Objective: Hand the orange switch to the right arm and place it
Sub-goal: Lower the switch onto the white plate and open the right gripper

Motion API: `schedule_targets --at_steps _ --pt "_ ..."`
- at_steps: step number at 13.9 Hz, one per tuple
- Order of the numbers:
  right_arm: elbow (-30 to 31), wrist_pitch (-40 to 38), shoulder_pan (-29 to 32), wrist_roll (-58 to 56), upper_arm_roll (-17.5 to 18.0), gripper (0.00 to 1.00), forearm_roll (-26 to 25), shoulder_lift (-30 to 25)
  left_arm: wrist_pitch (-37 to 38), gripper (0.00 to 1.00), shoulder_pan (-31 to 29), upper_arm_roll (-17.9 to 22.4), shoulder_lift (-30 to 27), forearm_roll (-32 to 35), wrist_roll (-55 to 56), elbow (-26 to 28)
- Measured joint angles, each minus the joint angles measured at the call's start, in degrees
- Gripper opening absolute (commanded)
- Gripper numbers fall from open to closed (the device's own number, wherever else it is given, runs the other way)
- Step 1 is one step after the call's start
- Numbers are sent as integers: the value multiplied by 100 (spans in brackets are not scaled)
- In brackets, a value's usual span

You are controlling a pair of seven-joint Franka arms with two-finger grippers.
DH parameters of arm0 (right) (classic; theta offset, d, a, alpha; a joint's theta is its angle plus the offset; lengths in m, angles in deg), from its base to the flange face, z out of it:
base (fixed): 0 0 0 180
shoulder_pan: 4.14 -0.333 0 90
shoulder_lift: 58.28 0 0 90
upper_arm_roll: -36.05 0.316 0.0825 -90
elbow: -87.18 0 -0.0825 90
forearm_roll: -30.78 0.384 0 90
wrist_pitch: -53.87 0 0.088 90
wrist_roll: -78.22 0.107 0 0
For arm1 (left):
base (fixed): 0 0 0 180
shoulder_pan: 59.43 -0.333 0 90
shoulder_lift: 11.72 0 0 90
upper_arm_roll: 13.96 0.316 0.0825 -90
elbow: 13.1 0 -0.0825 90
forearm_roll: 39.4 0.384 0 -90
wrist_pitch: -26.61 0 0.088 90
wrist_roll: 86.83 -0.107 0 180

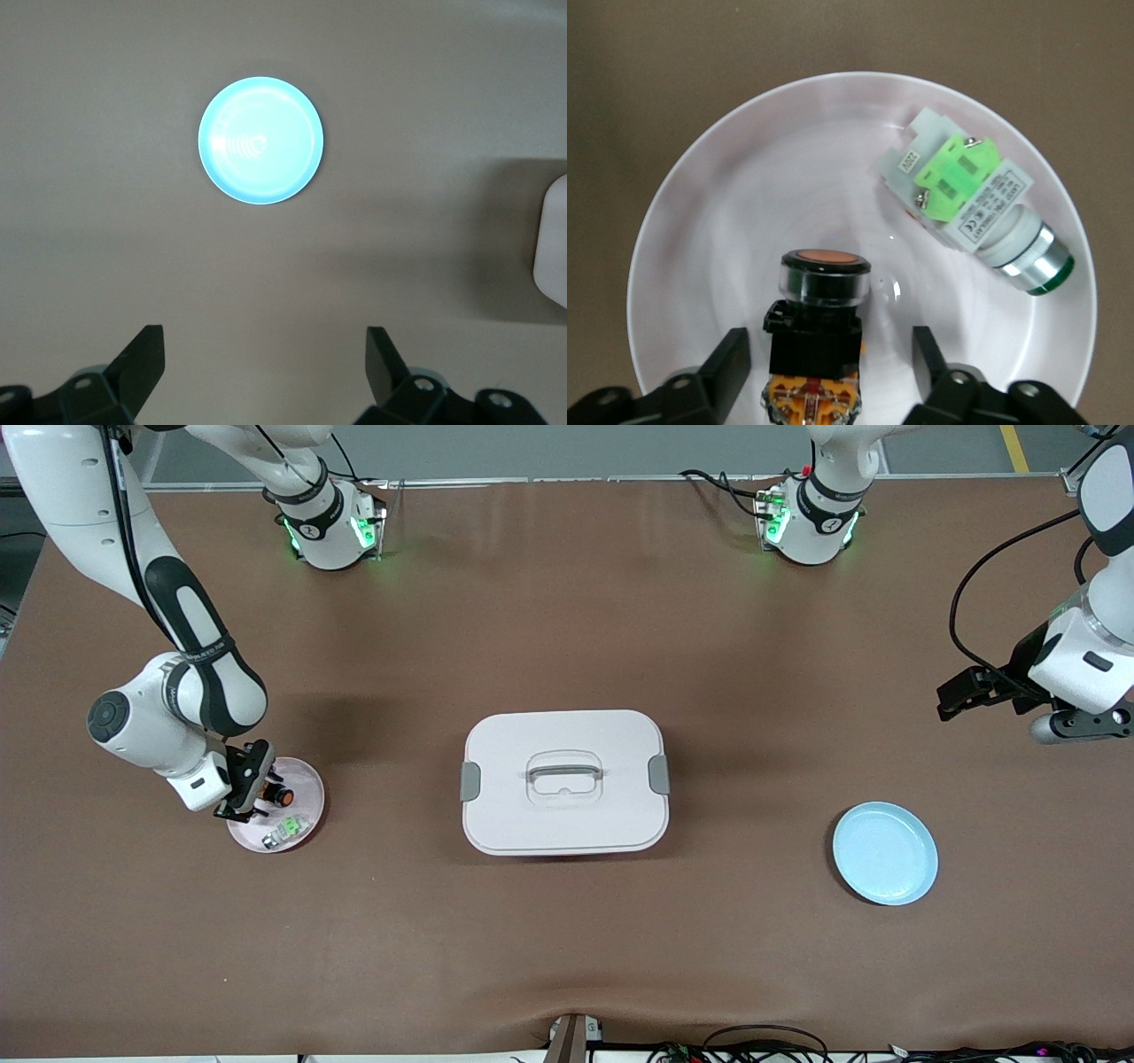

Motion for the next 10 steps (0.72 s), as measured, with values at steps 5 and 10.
schedule_targets --at_steps 5,10 --pt "-317 -776 -28 386 45 100 20 20 3 100 -272 -160 1 -1 -18 -117" --pt "-950 -1978 -197 1176 69 100 23 -234 5 100 971 965 5 -2 -18 -118"
